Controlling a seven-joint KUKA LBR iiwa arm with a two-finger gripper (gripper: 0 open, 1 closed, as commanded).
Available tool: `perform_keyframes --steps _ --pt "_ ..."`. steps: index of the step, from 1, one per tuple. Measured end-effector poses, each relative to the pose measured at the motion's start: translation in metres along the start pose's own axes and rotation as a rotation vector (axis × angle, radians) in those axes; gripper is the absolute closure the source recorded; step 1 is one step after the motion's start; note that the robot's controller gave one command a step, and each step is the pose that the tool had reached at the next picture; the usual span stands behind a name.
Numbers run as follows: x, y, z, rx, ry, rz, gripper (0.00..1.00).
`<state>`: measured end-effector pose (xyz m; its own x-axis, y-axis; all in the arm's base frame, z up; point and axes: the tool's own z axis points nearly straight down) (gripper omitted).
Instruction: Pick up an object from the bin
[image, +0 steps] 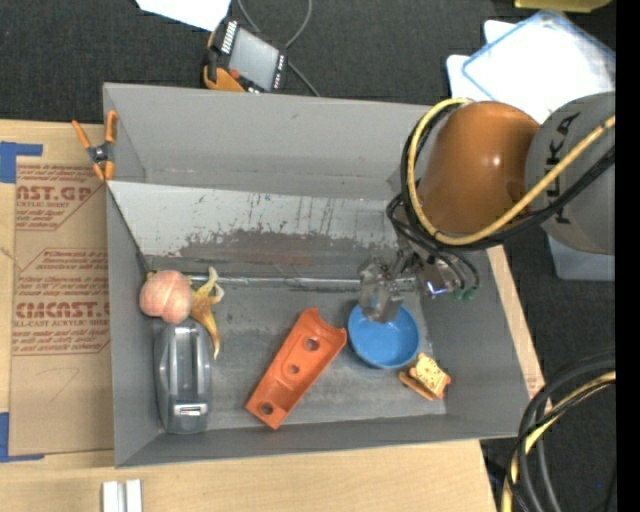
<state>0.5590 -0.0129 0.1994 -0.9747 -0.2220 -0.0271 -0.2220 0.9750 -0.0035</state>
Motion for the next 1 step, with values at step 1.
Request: perform_keyframes --steps 1 --pt "0.0019 0.0018 0.0146 0.003 -0.008 -0.023 1.0"
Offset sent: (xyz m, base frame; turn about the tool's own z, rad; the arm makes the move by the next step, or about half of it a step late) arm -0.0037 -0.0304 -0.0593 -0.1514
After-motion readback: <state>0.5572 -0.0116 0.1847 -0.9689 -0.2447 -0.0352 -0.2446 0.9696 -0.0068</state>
